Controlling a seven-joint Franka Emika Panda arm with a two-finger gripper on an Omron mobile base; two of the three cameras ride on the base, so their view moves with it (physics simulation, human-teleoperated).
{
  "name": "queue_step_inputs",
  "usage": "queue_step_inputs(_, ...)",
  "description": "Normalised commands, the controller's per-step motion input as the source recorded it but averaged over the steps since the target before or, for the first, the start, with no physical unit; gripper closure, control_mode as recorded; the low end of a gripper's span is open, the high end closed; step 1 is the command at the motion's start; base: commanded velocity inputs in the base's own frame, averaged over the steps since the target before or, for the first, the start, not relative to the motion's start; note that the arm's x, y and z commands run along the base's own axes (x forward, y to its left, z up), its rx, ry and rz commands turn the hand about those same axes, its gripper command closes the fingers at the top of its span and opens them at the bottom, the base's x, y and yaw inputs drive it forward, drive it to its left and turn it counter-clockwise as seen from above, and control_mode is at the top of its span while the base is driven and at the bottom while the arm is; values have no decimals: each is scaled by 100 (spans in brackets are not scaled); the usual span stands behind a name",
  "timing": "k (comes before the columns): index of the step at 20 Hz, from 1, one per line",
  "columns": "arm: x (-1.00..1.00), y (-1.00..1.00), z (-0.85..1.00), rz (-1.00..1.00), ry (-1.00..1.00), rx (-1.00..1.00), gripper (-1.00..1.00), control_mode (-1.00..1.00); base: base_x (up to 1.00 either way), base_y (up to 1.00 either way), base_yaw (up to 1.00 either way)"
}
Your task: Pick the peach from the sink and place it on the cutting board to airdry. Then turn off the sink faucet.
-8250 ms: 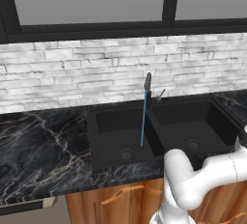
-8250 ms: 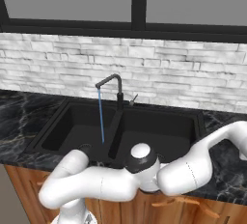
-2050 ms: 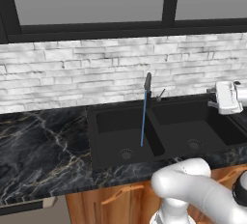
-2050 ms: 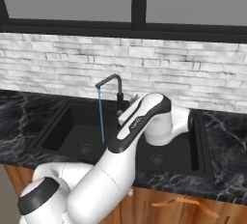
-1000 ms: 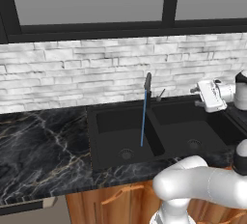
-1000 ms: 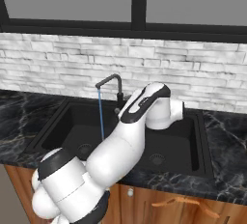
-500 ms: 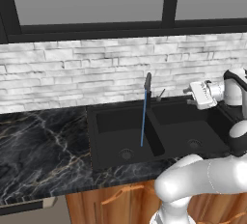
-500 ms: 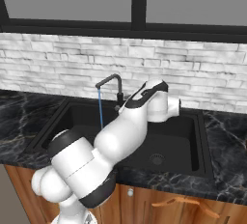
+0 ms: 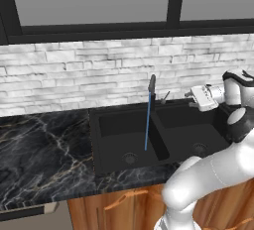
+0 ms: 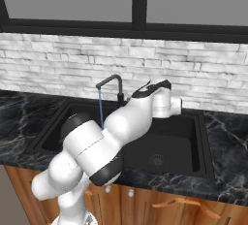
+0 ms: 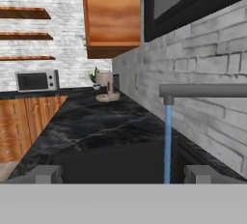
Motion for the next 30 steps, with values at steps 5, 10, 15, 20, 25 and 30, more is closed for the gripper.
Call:
queue_step_inputs(5,32,-18,-20,6,0,2,-100,-100,0,0,0)
queue_step_inputs(10,48,-1,-21,7,0,6,-100,-100,0,0,0)
queue_step_inputs(15,43,-10,-16,2,0,5,-100,-100,0,0,0)
queue_step_inputs(20,36,-18,-12,0,0,0,-100,-100,0,0,0)
queue_step_inputs(25,34,3,0,0,0,0,-100,-100,0,0,0)
queue_step_inputs(30,25,4,-3,0,1,-3,-100,-100,0,0,0)
